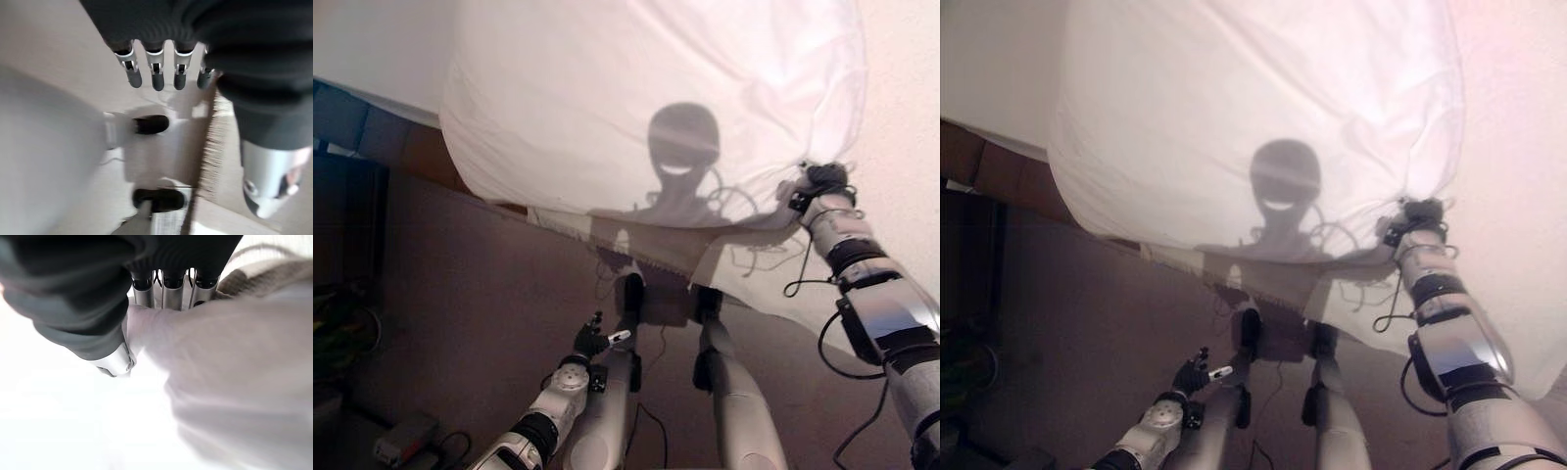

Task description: Make the bed

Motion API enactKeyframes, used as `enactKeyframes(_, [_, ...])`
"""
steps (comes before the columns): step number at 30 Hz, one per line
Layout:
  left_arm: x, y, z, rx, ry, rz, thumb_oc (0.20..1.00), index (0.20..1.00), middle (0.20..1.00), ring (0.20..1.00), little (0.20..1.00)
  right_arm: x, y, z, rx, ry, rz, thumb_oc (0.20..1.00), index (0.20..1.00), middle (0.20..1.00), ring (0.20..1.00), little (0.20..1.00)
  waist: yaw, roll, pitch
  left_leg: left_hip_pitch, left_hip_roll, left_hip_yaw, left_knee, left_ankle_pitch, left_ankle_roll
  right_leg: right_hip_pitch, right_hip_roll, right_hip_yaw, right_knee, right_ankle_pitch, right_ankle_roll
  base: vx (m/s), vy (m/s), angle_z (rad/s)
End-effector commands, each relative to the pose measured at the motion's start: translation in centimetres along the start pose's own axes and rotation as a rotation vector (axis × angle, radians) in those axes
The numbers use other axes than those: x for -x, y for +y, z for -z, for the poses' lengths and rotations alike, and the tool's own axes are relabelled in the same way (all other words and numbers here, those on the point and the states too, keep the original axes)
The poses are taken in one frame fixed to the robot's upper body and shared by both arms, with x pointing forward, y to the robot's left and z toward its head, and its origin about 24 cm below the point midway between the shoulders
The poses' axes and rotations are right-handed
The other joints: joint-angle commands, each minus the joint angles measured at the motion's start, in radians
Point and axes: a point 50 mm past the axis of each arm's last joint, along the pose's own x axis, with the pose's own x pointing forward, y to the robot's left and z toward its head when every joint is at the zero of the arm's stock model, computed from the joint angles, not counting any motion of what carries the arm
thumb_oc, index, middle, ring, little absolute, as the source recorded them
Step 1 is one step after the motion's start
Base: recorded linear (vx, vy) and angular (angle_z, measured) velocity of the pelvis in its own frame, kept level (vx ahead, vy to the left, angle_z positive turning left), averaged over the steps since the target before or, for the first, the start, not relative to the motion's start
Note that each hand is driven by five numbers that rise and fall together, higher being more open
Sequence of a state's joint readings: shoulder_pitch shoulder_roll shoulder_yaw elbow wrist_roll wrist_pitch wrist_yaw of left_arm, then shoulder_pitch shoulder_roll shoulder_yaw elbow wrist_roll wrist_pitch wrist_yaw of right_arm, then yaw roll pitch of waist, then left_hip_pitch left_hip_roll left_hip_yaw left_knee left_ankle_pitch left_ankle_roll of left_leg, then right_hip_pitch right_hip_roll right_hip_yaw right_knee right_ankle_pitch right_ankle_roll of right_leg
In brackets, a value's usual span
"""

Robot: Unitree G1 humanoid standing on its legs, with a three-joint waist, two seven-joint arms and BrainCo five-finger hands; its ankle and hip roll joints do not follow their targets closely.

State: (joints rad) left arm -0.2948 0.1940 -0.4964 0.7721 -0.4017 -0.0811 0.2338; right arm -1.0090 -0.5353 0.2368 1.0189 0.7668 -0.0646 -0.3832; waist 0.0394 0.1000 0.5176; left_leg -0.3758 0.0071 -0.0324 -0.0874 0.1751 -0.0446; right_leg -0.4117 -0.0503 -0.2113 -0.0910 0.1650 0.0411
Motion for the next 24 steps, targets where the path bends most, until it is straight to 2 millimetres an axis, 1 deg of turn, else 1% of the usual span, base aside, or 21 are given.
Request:
enactKeyframes(1, [0.4,-0.7,-0.9,0.049,-0.057,0.065,1.0,1.0,1.0,1.0,1.0,1.2,3.0,-4.6,-0.206,-0.231,-0.104,0.2,0.2,0.2,0.2,0.2,-0.01,-0.069,-0.027,0.042,-0.062,0.03,0.0,-0.038,-0.008,0.089,-0.023,0.083,0.048,-0.023,0.089,0.01,0.054,-0.14])
enactKeyframes(2, [0.4,-0.7,-0.9,0.048,-0.057,0.065,1.0,1.0,1.0,1.0,1.0,1.2,3.0,-4.5,-0.207,-0.23,-0.103,0.2,0.2,0.2,0.2,0.2,-0.009,-0.07,-0.028,0.039,-0.062,0.03,0.0,-0.034,-0.007,0.087,-0.024,0.084,0.047,-0.019,0.089,0.01,0.081,-0.18])
enactKeyframes(3, [0.7,-1.4,-1.9,0.087,-0.094,0.126,1.0,1.0,1.0,1.0,1.0,1.8,3.4,-5.0,-0.244,-0.266,-0.132,0.2,0.2,0.2,0.2,0.2,-0.019,-0.08,-0.051,0.072,-0.061,0.048,0.0,-0.05,0.0,0.109,-0.023,0.104,0.044,-0.02,0.092,0.02,0.077,-0.14])
enactKeyframes(6, [1.3,-3.3,-3.7,0.192,-0.129,0.24,1.0,1.0,1.0,1.0,1.0,2.9,4.4,-6.0,-0.271,-0.323,-0.187,0.2,0.2,0.2,0.2,0.2,-0.037,-0.089,-0.091,0.132,-0.06,0.078,0.0,-0.076,0.014,0.152,-0.023,0.131,0.036,-0.025,0.097,0.03,0.081,-0.36])
enactKeyframes(7, [1.4,-3.6,-4.2,0.216,-0.139,0.266,1.0,1.0,1.0,1.0,1.0,3.0,4.6,-5.7,-0.257,-0.317,-0.19,0.2,0.2,0.2,0.2,0.2,-0.04,-0.093,-0.101,0.142,-0.06,0.087,0.0,-0.079,0.018,0.155,-0.023,0.141,0.034,-0.022,0.099,0.02,0.07,-0.29])
enactKeyframes(10, [1.7,-5.3,-5.6,0.308,-0.135,0.375,1.0,1.0,1.0,1.0,1.0,3.8,5.9,-6.5,-0.209,-0.35,-0.256,0.2,0.2,0.2,0.2,0.2,-0.059,-0.111,-0.135,0.196,-0.057,0.122,0.0,-0.101,0.025,0.19,-0.015,0.172,0.028,-0.022,0.109,0.01,0.031,-0.36])
enactKeyframes(11, [1.7,-5.3,-5.6,0.308,-0.135,0.375,1.0,1.0,1.0,1.0,1.0,3.8,6.0,-6.5,-0.21,-0.35,-0.257,0.2,0.2,0.2,0.2,0.2,-0.058,-0.112,-0.136,0.193,-0.057,0.123,0.0,-0.097,0.024,0.187,-0.015,0.173,0.027,-0.018,0.109,0.0,0.006,-0.39])
enactKeyframes(12, [1.8,-6.3,-5.9,0.342,-0.109,0.421,1.0,1.0,1.0,1.0,1.0,4.2,6.7,-6.2,-0.183,-0.343,-0.291,0.2,0.2,0.2,0.2,0.2,-0.069,-0.122,-0.159,0.221,-0.054,0.14,0.0,-0.109,0.028,0.206,-0.01,0.187,0.03,-0.024,0.113,0.0,0.006,-0.41])
enactKeyframes(13, [1.8,-6.9,-6.1,0.36,-0.091,0.453,1.0,1.0,1.0,1.0,1.0,4.4,6.9,-6.5,-0.178,-0.35,-0.305,0.2,0.2,0.2,0.2,0.2,-0.074,-0.127,-0.177,0.234,-0.053,0.149,0.0,-0.111,0.029,0.215,-0.009,0.193,0.029,-0.024,0.114,0.02,0.01,-0.41])
enactKeyframes(17, [2.0,-8.9,-5.4,0.445,0.014,0.519,1.0,1.0,1.0,1.0,1.0,4.9,7.7,-6.3,-0.153,-0.349,-0.351,0.2,0.2,0.2,0.2,0.2,-0.093,-0.134,-0.232,0.277,-0.05,0.166,0.0,-0.126,0.031,0.249,-0.01,0.204,0.028,-0.033,0.118,0.03,0.006,-0.23])
enactKeyframes(20, [2.6,-10.2,-4.6,0.527,0.089,0.548,1.0,1.0,1.0,1.0,1.0,5.6,8.2,-6.6,-0.137,-0.367,-0.386,0.2,0.2,0.2,0.2,0.2,-0.101,-0.139,-0.269,0.307,-0.047,0.175,0.0,-0.138,0.033,0.272,-0.009,0.207,0.026,-0.039,0.119,0.04,-0.017,-0.12])
enactKeyframes(24, [3.1,-11.2,-3.9,0.603,0.161,0.562,1.0,1.0,1.0,1.0,1.0,5.8,8.0,-6.3,-0.12,-0.372,-0.392,0.2,0.2,0.2,0.2,0.2,-0.102,-0.143,-0.306,0.335,-0.048,0.182,0.0,-0.149,0.036,0.298,-0.008,0.21,0.025,-0.044,0.121,0.02,-0.005,-0.04])
